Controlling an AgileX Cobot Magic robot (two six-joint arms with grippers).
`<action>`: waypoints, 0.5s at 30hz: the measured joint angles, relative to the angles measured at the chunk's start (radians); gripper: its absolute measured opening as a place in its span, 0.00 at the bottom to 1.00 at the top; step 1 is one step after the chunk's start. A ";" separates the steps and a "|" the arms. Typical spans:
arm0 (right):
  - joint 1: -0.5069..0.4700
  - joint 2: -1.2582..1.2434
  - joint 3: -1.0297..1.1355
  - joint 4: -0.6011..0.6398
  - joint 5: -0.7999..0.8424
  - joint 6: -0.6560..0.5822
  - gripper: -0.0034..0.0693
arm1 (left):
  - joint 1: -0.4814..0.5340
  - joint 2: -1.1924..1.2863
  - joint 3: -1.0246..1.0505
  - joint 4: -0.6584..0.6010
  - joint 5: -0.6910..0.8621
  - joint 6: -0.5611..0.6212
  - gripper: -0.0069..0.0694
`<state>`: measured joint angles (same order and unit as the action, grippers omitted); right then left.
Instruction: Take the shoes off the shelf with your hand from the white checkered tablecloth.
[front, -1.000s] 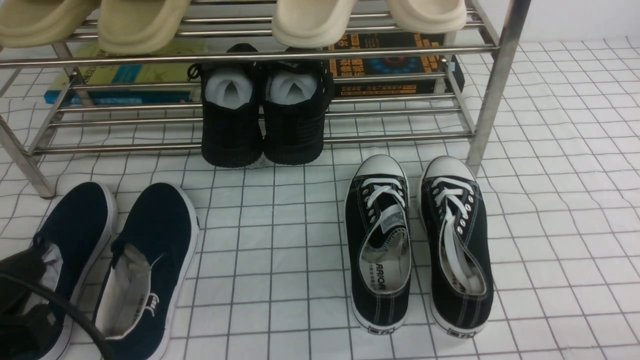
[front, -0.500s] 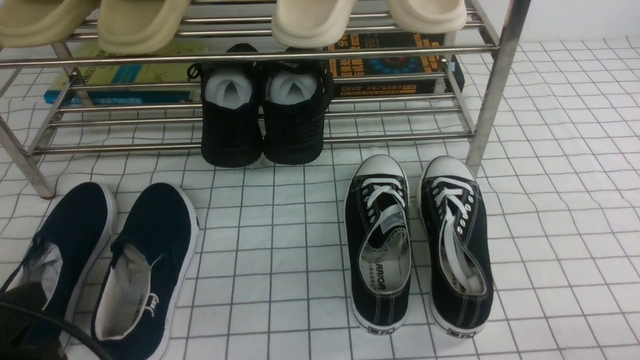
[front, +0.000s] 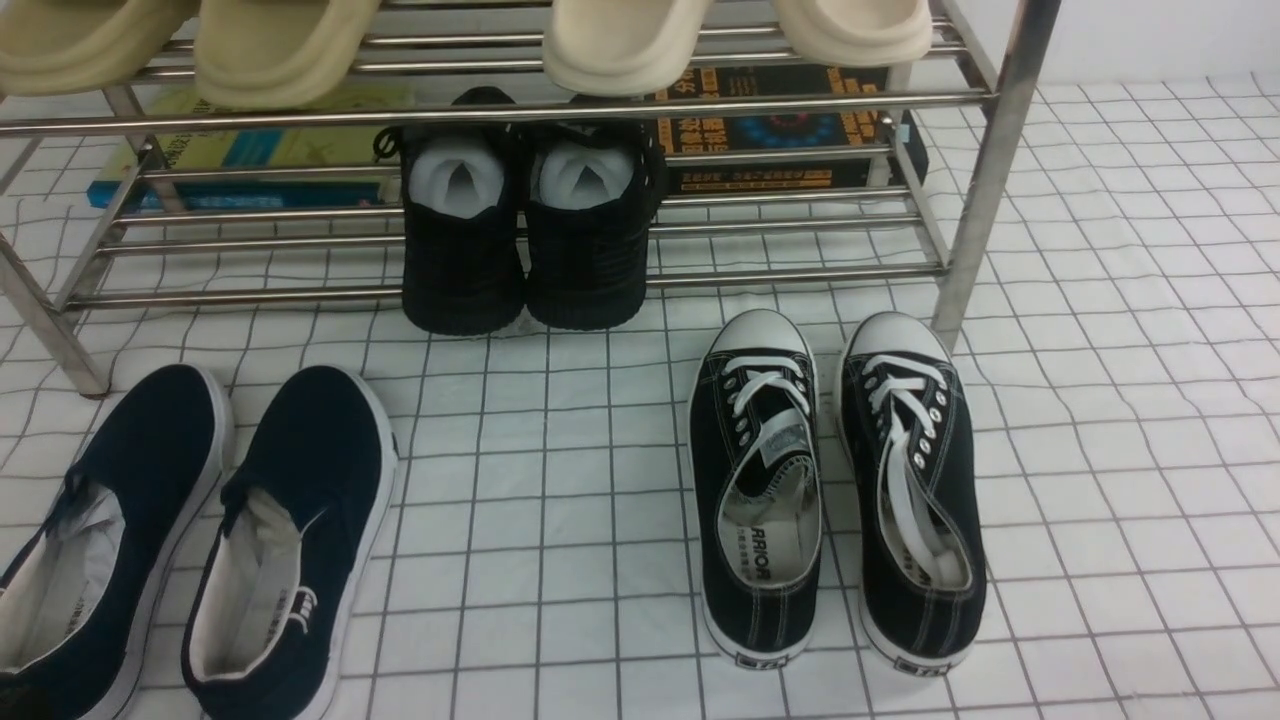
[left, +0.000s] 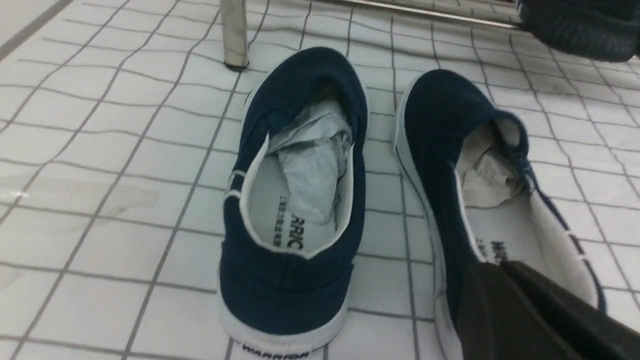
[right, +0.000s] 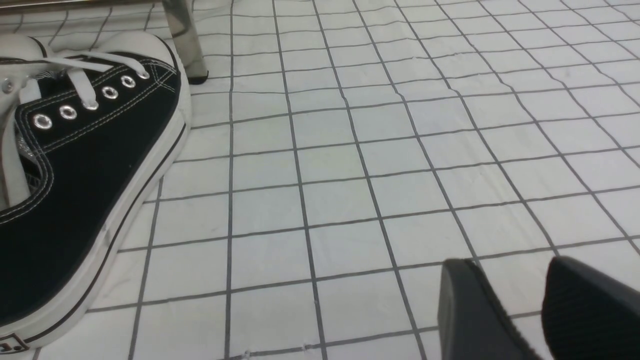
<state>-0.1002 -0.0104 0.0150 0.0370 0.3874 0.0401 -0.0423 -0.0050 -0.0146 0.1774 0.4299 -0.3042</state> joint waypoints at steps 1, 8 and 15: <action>0.000 0.000 0.000 0.000 0.000 0.000 0.38 | 0.001 -0.002 0.015 0.000 0.000 0.000 0.13; 0.000 0.000 0.000 0.000 0.000 0.000 0.38 | 0.005 -0.008 0.032 -0.004 -0.026 0.009 0.14; 0.000 0.000 0.000 0.000 0.000 0.000 0.38 | 0.005 -0.008 0.034 -0.004 -0.029 0.013 0.16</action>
<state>-0.1002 -0.0104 0.0150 0.0370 0.3874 0.0401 -0.0373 -0.0126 0.0190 0.1738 0.4007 -0.2915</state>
